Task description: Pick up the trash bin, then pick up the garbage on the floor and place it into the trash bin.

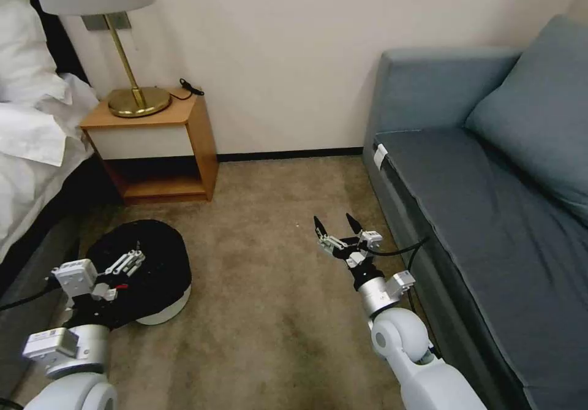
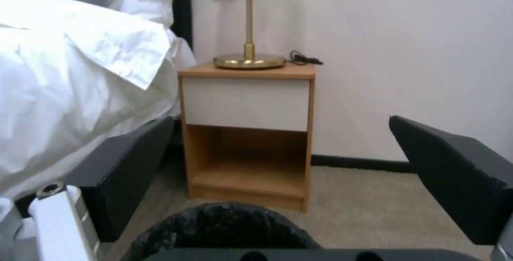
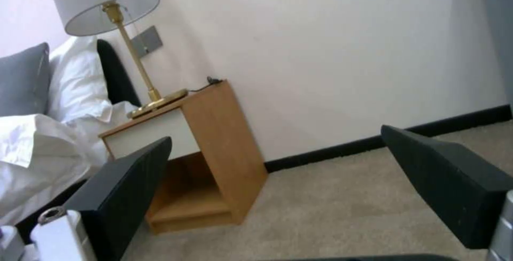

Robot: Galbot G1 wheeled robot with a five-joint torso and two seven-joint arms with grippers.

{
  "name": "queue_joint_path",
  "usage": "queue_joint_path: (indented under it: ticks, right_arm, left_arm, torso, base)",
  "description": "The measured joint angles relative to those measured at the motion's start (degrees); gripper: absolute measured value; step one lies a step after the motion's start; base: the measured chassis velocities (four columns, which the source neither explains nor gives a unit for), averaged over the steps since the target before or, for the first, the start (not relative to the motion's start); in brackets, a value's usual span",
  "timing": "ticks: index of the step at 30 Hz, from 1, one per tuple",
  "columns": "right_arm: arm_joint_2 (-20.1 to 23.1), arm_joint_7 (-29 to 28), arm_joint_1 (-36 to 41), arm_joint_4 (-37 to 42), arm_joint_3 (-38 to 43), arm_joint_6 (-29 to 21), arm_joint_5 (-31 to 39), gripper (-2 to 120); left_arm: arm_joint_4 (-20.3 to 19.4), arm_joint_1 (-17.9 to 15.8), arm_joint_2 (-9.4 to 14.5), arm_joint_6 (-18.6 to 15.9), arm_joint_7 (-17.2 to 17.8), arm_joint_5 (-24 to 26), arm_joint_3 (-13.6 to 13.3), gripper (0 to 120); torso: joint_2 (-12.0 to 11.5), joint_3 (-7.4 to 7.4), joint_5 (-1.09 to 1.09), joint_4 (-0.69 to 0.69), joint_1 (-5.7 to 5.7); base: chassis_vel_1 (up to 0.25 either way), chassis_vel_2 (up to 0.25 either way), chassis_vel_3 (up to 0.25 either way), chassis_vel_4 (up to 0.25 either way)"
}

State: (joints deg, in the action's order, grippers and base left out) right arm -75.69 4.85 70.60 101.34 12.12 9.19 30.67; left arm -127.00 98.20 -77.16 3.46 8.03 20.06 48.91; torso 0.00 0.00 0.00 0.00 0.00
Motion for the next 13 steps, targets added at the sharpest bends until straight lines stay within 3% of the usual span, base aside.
queue_joint_path:
  ticks: [13]
  right_arm:
    - [0.0,0.0,-0.1,-0.1,-0.1,0.0,-0.1,100]
  left_arm:
    - [0.1,0.0,0.0,-0.1,0.2,0.1,0.0,100]
  torso:
    - [0.0,0.0,0.0,0.0,0.0]
  base:
    - [0.0,0.0,0.0,0.0]
